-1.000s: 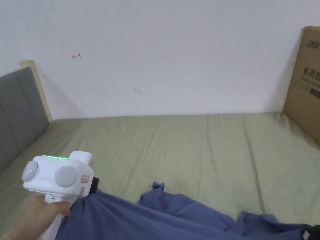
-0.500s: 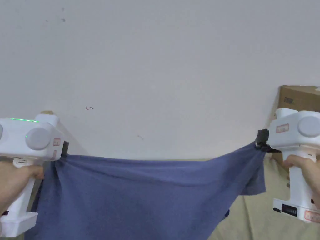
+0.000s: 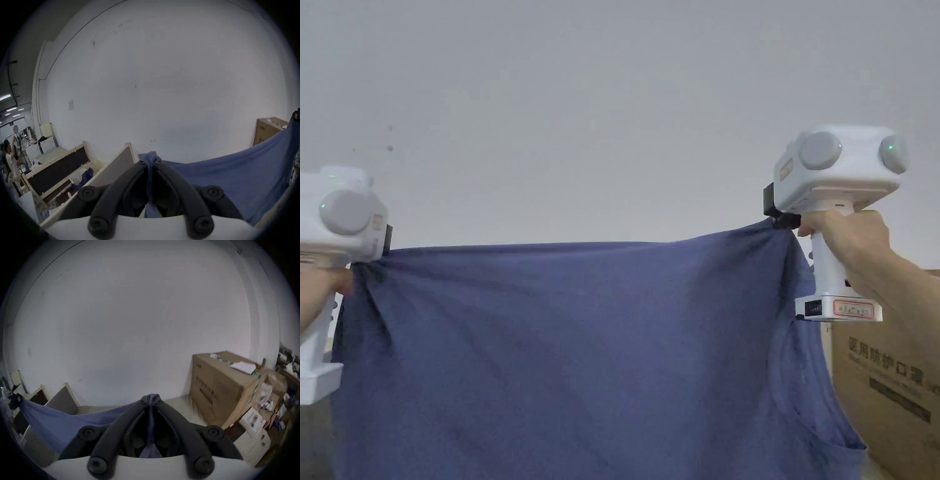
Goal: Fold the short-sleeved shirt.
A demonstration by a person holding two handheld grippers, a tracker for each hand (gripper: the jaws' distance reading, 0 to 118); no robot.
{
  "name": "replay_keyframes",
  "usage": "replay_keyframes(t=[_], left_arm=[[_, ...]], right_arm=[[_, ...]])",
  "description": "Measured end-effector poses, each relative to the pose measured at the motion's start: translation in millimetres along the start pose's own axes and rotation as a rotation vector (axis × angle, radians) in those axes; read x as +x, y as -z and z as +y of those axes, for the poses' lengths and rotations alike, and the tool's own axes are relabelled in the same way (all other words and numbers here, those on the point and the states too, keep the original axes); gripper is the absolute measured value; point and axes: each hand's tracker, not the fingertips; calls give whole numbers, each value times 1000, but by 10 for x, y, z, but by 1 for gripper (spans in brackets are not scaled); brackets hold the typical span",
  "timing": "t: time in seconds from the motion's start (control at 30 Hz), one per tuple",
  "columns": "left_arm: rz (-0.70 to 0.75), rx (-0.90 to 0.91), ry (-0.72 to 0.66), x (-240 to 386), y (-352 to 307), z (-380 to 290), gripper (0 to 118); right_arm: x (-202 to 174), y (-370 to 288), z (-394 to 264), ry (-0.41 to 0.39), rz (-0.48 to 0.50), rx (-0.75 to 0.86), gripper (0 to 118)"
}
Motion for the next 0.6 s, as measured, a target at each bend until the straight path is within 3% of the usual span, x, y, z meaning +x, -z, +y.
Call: replay_keyframes(t=[0.27,0.4,0.6], left_arm=[[15,100,-2,403,558,141,1],[6,115,10,648,803,-335,1],[-40,-67,73,1053,1462,-1545,1]], right_arm=[[13,257,249,9,-53,115,0],[100,596,-196,3,-60,68,0],[283,1551,-1293,-19,-73,-160,0]])
